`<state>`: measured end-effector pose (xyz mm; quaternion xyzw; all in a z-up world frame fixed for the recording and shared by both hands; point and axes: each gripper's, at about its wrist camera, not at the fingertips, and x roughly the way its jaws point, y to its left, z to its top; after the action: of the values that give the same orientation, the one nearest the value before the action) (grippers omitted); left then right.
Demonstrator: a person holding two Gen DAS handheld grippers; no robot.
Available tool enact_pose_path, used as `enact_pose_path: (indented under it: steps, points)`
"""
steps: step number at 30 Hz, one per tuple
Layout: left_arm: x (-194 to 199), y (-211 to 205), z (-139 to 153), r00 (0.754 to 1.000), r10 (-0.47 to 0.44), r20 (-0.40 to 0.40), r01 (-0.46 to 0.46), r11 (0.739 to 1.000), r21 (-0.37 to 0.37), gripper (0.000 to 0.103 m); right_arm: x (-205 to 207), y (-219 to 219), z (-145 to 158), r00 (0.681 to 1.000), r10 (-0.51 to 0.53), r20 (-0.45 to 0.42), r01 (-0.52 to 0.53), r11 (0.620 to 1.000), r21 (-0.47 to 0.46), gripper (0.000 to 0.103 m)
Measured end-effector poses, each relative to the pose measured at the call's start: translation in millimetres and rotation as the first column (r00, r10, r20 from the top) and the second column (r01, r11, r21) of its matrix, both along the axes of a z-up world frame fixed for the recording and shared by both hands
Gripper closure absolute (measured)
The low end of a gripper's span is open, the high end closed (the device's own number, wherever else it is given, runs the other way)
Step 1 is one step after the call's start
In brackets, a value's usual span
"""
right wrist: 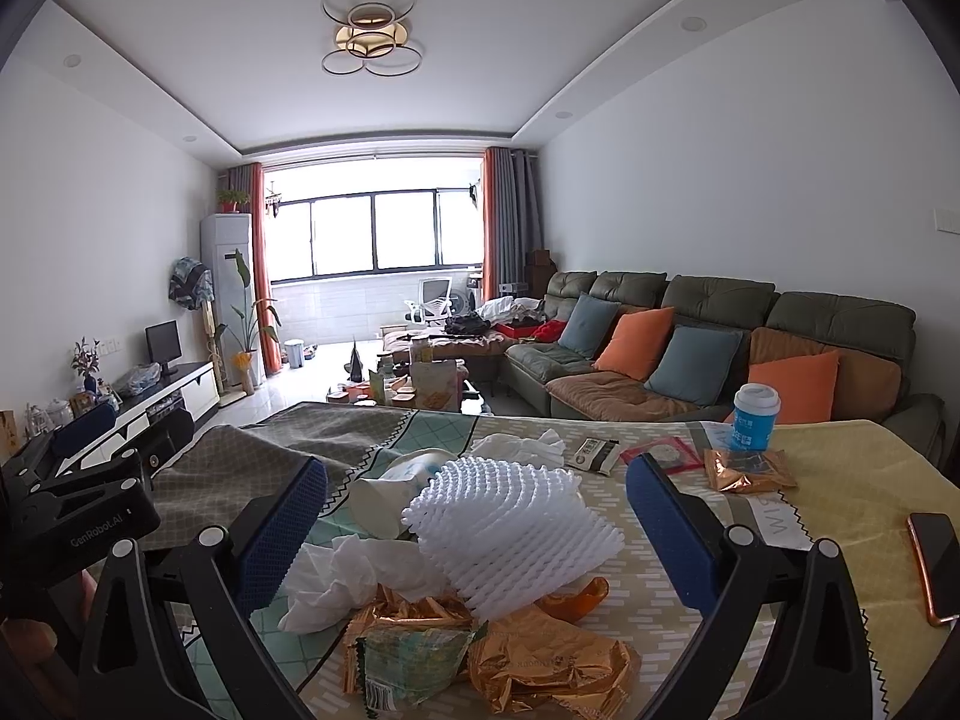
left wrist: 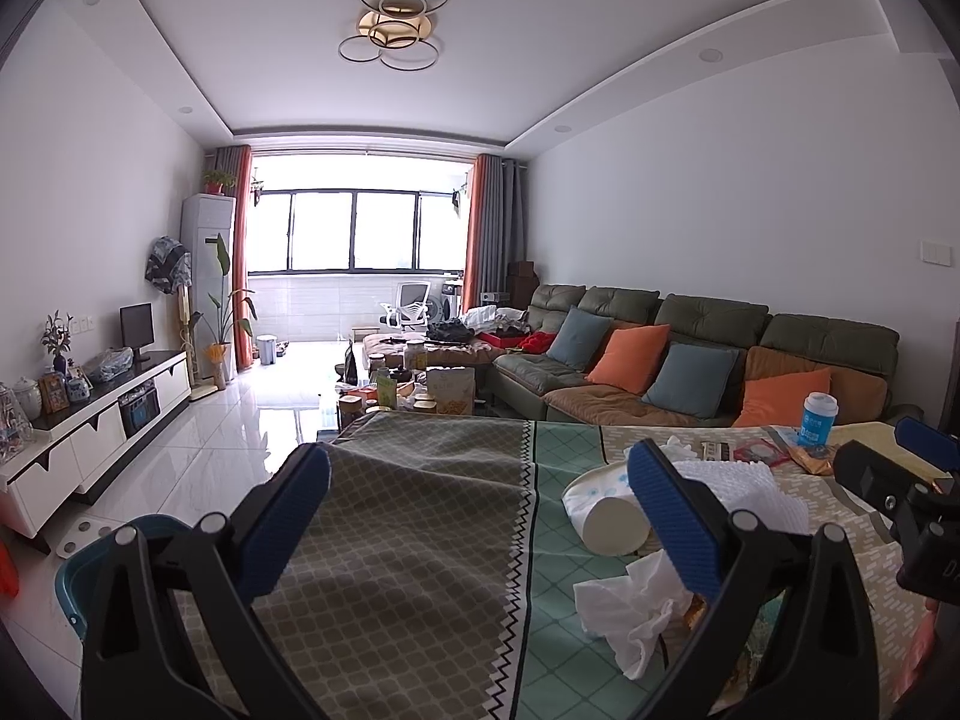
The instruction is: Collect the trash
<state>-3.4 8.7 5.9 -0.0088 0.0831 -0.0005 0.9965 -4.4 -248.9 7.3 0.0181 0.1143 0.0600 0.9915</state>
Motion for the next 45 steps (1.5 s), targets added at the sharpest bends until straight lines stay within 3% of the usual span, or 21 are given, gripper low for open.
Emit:
enact_pose_path:
  steps: [26,33,39,45]
  points:
    - [1.8,-2.5,-8.3,1.0,-0.004,-0.016,0.004,1.0,0.006,0.003,0.8,9.9,-2.1,1.0,0.013,-0.016,-0.013,1.0,0.012,0.004]
    - [10.4,-5.4,-15.8,0.996,-0.064,-0.069,0.064,0.998,0.009,0.003,8.0,4.8,-8.4,0.999,0.02,-0.04,-0.019,1.0,0.009,0.004]
    - [23.1,-16.2,-31.3,0.97,-0.178,-0.166,0.184,0.983,0.019,0.004,24.2,-15.3,-14.8,0.992,0.044,-0.118,-0.034,0.996,0.082,0.004]
    - [47.0,-23.8,-55.7,0.904,-0.288,-0.315,0.292,0.956,-0.037,0.004,46.8,-26.1,-23.2,0.975,0.086,-0.207,-0.061,0.99,0.124,0.01]
